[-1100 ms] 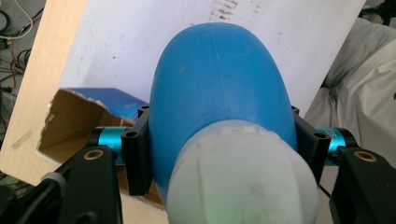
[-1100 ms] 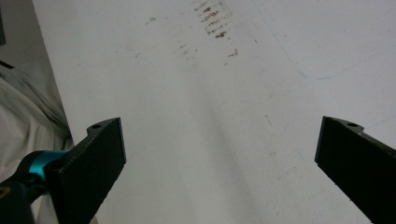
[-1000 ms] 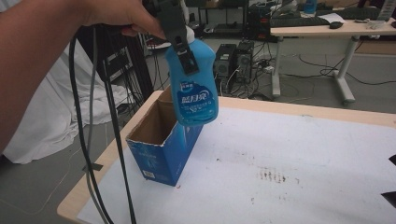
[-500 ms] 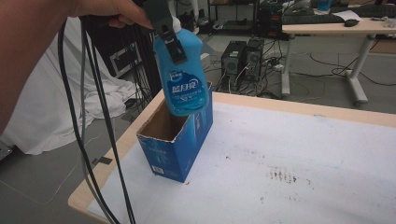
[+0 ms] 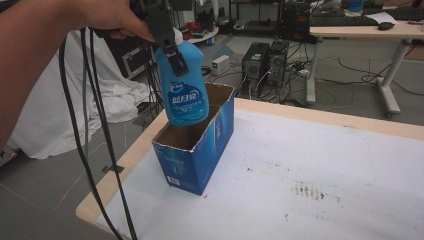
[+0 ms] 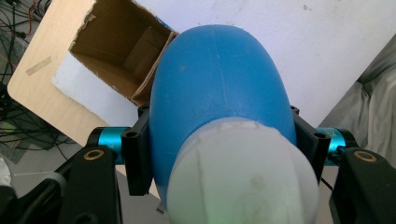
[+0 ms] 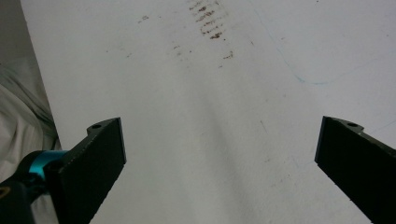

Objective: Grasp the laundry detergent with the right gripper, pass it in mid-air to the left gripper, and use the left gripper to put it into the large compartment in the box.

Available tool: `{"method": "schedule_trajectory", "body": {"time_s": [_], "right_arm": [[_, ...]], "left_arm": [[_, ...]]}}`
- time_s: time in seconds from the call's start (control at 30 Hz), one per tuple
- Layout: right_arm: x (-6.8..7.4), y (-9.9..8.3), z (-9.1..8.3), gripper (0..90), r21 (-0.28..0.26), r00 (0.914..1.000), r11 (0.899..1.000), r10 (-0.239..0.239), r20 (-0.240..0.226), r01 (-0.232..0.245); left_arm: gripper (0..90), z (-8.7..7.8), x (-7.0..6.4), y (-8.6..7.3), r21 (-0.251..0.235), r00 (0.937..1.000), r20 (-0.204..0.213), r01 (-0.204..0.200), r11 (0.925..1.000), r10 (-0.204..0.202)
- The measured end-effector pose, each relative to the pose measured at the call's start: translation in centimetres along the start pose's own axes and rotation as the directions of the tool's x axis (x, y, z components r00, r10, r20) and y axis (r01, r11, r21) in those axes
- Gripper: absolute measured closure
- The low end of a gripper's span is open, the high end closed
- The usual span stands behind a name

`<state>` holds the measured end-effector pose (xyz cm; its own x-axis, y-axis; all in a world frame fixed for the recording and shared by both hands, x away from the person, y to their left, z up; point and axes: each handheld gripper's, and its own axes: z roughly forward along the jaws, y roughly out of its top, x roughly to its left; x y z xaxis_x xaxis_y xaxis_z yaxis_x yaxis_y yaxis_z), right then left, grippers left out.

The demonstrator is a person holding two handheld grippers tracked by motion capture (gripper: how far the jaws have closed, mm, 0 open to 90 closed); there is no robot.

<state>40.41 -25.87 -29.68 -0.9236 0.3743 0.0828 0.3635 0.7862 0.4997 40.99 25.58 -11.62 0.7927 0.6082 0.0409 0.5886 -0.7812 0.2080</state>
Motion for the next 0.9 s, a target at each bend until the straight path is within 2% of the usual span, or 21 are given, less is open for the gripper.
{"method": "schedule_trajectory", "body": {"time_s": [0.33,0.8,0.9], "right_arm": [[-0.1,0.1,0.6,1.2,0.018,1.0,1.0,0.004,0.0,-0.004],[-0.2,-0.2,1.2,1.2,0.032,0.9999,0.999,0.014,-0.006,-0.014],[-0.3,-0.2,1.3,1.2,0.032,0.9999,0.999,0.01,-0.007,-0.01]], "left_arm": [[37.3,3.3,0.8,-0.8,0.02,0.9997,0.018,-0.02,0.9996,0.02],[37.4,9.3,0.7,-1.3,0.066,0.9974,0.031,-0.066,0.9956,0.064],[37.3,10.7,0.5,-1.2,0.095,0.9964,0.026,-0.082,0.9921,0.08]]}}
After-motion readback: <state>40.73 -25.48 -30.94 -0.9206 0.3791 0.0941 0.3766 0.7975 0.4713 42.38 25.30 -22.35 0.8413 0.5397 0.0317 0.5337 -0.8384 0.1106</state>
